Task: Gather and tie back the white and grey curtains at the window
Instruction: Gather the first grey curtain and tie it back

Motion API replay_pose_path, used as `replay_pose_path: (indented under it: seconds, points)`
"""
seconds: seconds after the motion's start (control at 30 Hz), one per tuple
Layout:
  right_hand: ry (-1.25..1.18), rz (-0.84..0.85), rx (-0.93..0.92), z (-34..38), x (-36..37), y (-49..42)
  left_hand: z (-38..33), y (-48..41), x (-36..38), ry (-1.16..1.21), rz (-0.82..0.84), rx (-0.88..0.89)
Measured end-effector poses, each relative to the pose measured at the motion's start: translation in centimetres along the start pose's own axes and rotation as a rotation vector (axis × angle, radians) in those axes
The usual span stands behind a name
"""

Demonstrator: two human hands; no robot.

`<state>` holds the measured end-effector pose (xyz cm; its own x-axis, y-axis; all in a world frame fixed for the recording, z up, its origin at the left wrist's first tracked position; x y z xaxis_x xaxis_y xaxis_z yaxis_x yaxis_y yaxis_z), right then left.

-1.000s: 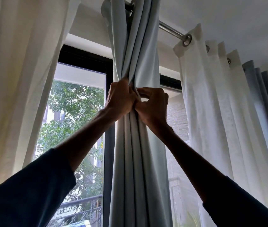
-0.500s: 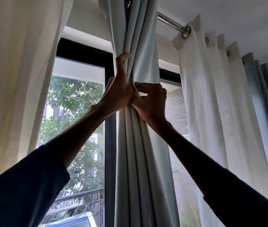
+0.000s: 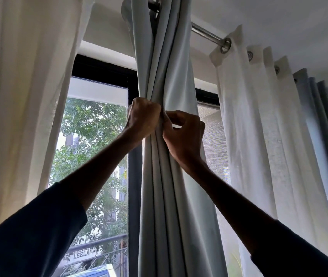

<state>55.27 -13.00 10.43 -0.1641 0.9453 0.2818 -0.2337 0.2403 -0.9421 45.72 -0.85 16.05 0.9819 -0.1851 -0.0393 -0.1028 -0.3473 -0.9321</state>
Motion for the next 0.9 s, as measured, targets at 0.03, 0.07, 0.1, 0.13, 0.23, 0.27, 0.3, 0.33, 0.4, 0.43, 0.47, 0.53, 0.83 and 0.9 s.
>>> replay_pose_path:
  seconds: [0.03, 0.07, 0.1, 0.13, 0.23, 0.27, 0.3, 0.33, 0.4, 0.43, 0.47, 0.53, 0.83, 0.9]
  points:
    - [0.011, 0.017, -0.01, 0.2, 0.2, 0.1, 0.2, -0.4, 0.4, 0.02, 0.04, -0.053]
    - [0.026, 0.027, -0.017, 0.4, 0.5, 0.3, 0.2, -0.8, 0.7, 0.023, 0.065, -0.089]
    - [0.044, 0.033, -0.028, 0.5, 0.6, 0.5, 0.2, -1.1, 0.8, -0.002, 0.07, -0.103]
    - [0.059, 0.042, -0.04, 0.7, 0.7, 0.7, 0.3, -1.5, 0.9, -0.038, 0.062, -0.097]
    - [0.041, 0.109, -0.126, 1.0, 1.0, 0.7, 1.4, -2.5, 1.3, -0.093, 0.086, -0.097]
    - [0.001, 0.128, -0.148, 1.0, 0.9, 0.7, 1.8, -2.6, 1.2, -0.078, 0.096, -0.115]
    - [-0.046, 0.117, -0.149, 0.5, 0.5, 0.5, 2.1, -2.6, 1.1, -0.062, 0.105, -0.125]
    - [-0.063, 0.064, -0.129, -0.6, -0.2, 0.0, 2.3, -2.7, 1.0, -0.046, 0.117, -0.116]
    - [-0.01, -0.056, -0.014, -3.8, -1.6, -1.4, 1.8, -2.5, 0.6, -0.06, 0.134, -0.051]
    - [0.033, -0.042, 0.092, -5.9, -1.6, -2.1, 1.4, -2.4, 0.5, -0.082, 0.13, -0.005]
    - [0.06, 0.036, 0.23, -8.2, -1.0, -2.6, 1.1, -2.4, 0.3, -0.096, 0.115, 0.047]
    - [0.001, 0.224, 0.488, -11.8, 0.8, -2.6, 0.5, -2.2, 0.2, -0.112, 0.108, 0.132]
    - [-0.147, 0.242, 0.695, -15.4, 1.7, -2.1, 0.4, -1.6, 0.0, -0.174, 0.153, 0.221]
    - [-0.015, 0.126, 0.632, -14.7, 0.3, -2.3, 0.3, -1.6, 0.1, -0.209, 0.159, 0.235]
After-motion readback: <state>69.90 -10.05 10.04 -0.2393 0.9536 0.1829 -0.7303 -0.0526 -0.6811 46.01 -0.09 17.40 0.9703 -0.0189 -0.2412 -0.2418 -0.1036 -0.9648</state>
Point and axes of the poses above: each hand's wrist, its own y-axis away from the middle knuckle, its own x-axis out of the palm, z = x × y, the point moved 10 cm from there along -y, towards the middle knuckle, and after that the axes turned 4 degrees about y, right-handed, at the moved point
